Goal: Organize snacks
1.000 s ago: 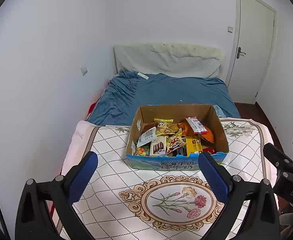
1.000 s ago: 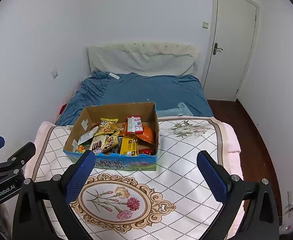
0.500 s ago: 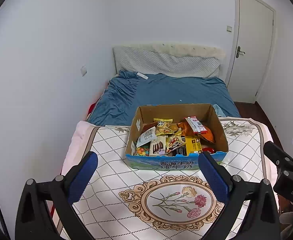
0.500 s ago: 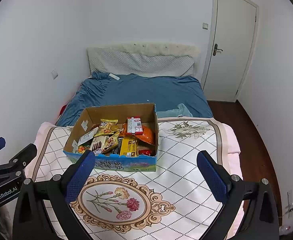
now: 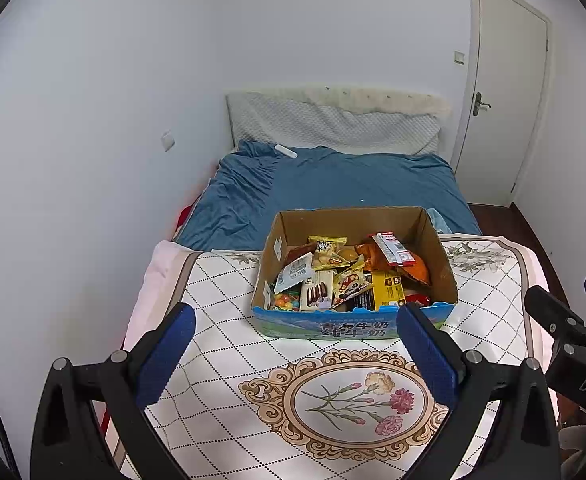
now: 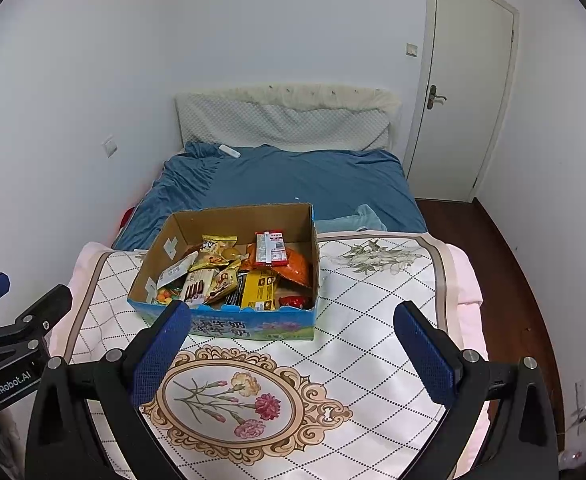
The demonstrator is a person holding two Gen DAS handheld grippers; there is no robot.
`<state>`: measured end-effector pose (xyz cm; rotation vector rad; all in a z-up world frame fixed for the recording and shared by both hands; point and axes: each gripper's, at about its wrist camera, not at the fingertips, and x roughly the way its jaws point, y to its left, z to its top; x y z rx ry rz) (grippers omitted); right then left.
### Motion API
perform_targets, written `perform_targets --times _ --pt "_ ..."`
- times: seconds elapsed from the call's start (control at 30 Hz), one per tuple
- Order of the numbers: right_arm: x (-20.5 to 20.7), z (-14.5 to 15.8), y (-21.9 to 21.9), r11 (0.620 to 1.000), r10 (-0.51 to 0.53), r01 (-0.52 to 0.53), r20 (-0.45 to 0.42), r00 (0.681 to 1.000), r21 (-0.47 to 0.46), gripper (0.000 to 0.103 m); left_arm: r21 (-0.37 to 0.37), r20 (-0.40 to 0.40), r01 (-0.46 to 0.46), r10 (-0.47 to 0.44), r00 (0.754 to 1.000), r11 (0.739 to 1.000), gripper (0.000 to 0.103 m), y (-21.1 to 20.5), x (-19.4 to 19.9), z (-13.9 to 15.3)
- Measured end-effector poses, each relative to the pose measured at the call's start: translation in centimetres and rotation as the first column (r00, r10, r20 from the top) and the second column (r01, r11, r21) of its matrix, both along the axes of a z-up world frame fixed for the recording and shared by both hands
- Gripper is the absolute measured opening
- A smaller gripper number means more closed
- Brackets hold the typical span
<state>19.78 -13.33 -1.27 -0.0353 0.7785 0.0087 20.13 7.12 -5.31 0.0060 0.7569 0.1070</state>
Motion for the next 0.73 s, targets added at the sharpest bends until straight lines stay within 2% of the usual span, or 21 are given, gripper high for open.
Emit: perform_targets --times 0.73 --pt "0.05 -0.20 -0.37 1.000 -0.006 0.006 0.001 1.000 0.003 0.103 -0.001 0.017 0.011 -0.011 1.000 1.000 0.103 -0.05 -0.09 -0.08"
